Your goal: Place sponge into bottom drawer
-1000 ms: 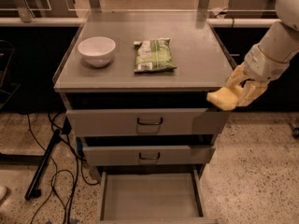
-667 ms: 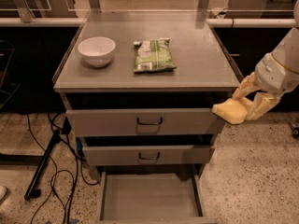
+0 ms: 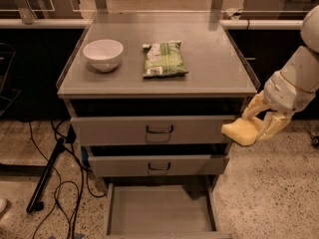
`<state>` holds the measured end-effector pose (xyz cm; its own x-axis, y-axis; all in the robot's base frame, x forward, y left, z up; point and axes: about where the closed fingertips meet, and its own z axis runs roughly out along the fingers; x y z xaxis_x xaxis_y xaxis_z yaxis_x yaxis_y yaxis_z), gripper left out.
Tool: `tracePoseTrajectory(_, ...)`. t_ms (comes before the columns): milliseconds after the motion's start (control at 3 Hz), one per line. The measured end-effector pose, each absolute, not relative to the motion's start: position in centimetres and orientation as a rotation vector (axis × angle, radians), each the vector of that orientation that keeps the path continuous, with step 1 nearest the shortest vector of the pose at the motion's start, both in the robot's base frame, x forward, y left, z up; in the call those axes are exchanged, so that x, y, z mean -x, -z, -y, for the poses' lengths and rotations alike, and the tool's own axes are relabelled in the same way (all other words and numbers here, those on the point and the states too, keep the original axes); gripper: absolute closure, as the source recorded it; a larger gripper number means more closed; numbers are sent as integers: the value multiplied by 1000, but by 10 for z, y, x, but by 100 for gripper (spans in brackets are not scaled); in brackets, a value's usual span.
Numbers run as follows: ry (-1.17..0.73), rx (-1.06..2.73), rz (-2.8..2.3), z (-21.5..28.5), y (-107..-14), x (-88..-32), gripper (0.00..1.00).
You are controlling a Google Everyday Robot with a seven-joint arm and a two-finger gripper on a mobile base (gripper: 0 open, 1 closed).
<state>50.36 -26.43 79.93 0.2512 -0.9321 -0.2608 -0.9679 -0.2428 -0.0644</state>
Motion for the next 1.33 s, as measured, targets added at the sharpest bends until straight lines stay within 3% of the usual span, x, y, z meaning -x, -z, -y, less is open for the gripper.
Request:
tracePoseTrajectory(667,-392,2376,-1603,211,-763,-468,100)
tracePoseTrajectory(1333,-482,2365,-1624,201,-722,-458,100)
